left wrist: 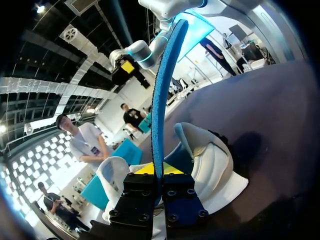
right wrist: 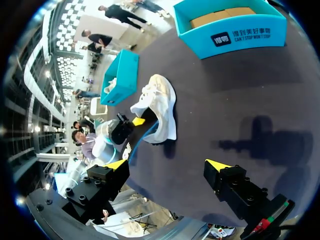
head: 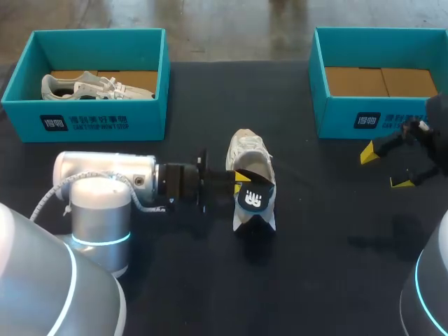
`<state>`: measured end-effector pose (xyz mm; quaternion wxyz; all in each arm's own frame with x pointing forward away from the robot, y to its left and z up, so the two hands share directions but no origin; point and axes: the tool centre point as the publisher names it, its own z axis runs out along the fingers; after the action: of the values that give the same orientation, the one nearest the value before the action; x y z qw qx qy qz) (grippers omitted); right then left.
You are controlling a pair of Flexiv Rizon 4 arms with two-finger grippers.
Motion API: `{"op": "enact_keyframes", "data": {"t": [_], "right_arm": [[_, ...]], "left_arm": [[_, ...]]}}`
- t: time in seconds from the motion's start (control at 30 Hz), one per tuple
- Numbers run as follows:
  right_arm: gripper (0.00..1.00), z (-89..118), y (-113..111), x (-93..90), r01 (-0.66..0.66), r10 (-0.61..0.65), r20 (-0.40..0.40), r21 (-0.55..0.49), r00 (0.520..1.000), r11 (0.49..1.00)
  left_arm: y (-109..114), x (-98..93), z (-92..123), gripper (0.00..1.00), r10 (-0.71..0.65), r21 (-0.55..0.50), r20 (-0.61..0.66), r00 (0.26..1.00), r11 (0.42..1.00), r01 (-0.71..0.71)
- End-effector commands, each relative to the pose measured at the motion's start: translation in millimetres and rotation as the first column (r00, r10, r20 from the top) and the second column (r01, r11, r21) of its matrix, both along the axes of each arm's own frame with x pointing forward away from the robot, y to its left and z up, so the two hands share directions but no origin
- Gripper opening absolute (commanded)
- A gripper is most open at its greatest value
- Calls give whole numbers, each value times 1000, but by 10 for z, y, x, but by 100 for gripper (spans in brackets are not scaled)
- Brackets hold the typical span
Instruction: Take the shoe out of the shoebox, open the shoe tongue, remove and reinsert the insole, then place the shoe into the shoebox
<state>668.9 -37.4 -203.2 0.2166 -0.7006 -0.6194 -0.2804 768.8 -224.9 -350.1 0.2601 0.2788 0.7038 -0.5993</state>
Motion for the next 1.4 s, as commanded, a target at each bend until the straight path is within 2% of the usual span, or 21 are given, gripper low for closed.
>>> {"op": "enact_keyframes", "data": {"t": [0.03,0.43,0.73,0.77,0.83,0.87,1.03,1.4], "right_arm": [[100,-2,5,-11,2,-2,0,-4,1000,1000],[100,-2,5,-11,2,-2,0,-4,1000,1000],[100,-2,5,-11,2,-2,0,-4,1000,1000],[100,-2,5,-11,2,-2,0,-4,1000,1000],[100,-2,5,-11,2,-2,0,-4,1000,1000],[100,-2,5,-11,2,-2,0,-4,1000,1000],[100,-2,5,-11,2,-2,0,-4,1000,1000],[100,-2,5,-11,2,-2,0,-4,1000,1000]], "left_arm": [[-50,47,-46,0,-2,21,7,1000,1000,1],[-42,78,-72,0,4,34,19,1000,999,-4],[-16,16,-27,0,-8,28,14,1000,1000,7],[-11,10,-22,2,-9,27,14,1000,1000,8],[-5,-7,-4,20,-14,22,12,1000,1000,14],[-4,-17,6,25,-15,22,13,1000,1000,15],[5,-40,29,37,-14,19,14,1000,1000,14],[2,-148,114,34,-29,10,15,999,1000,28]]}}
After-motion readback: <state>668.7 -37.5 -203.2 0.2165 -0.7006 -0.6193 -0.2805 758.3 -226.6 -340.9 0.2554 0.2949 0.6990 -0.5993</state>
